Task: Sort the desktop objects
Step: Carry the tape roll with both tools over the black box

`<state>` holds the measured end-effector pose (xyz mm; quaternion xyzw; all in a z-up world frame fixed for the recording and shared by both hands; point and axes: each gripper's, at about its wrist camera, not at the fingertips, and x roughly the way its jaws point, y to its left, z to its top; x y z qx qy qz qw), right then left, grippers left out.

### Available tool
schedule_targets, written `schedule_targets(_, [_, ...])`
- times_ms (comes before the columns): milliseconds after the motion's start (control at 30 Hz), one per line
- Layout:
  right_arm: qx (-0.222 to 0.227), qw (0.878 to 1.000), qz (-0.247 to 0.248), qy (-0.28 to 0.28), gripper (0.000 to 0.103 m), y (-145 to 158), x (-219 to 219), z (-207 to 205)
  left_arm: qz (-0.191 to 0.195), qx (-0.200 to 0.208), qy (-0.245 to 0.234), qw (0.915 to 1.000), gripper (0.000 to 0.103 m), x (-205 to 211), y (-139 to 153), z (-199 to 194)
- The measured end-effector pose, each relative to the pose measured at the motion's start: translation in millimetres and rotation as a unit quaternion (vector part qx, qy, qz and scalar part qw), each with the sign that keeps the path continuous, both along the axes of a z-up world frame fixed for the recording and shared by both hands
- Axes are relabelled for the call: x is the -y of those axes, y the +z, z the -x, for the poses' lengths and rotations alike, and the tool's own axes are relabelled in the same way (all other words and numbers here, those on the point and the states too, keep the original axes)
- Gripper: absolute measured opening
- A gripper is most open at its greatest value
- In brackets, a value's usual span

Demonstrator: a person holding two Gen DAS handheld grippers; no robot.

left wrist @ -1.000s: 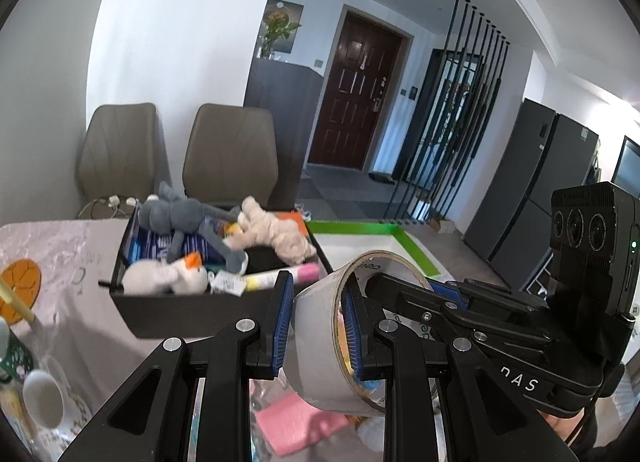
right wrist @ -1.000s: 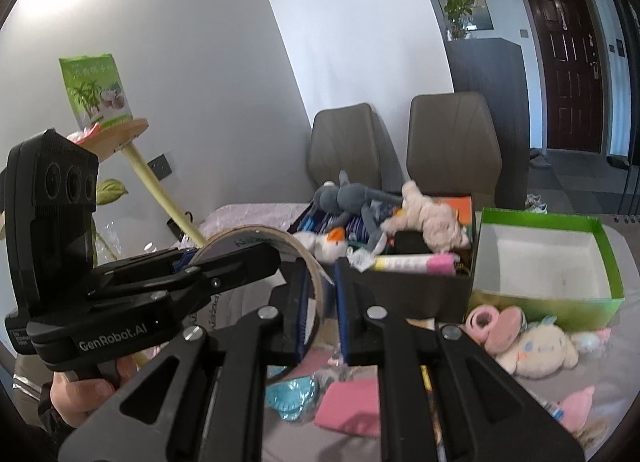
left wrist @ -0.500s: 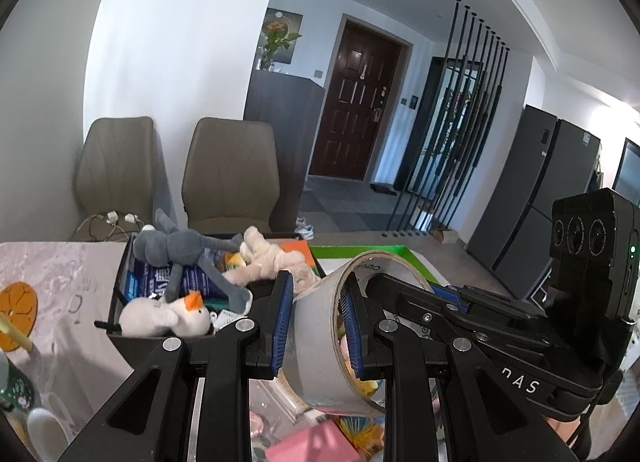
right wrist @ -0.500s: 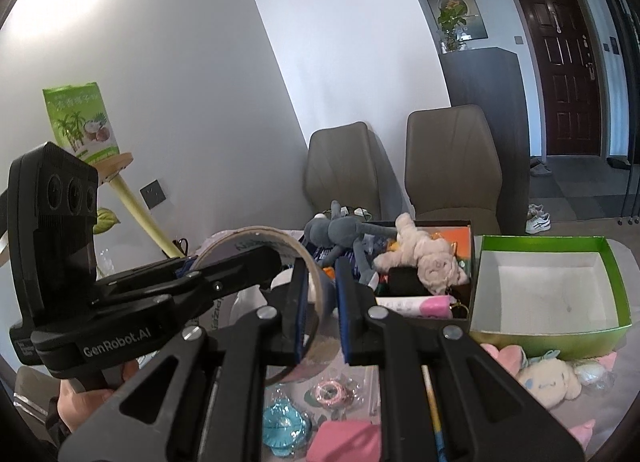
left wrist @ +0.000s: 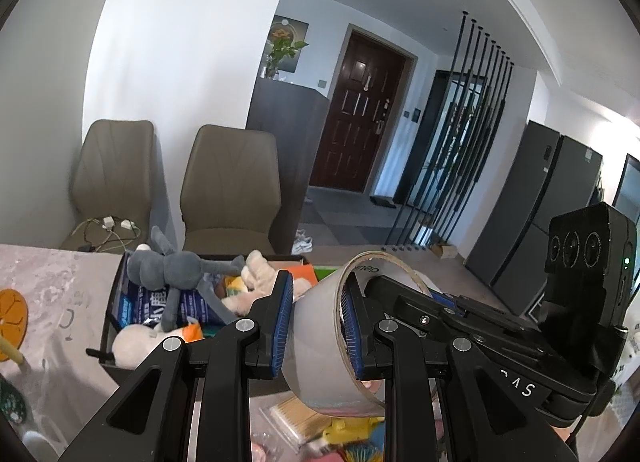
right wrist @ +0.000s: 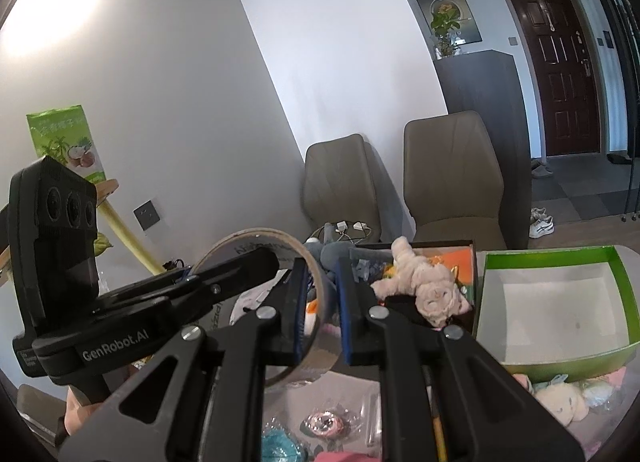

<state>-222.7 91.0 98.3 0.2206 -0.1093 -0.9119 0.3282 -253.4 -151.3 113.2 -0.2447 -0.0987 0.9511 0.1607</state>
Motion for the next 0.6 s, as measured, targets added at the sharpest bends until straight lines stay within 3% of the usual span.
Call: schedule_targets(600, [0.029,1.000,0.004,-0.002,0.015,-26.0,20.1,69.6,-0.042,0.032,0.005,0.9986,0.024,27.4,-28.6,68.4])
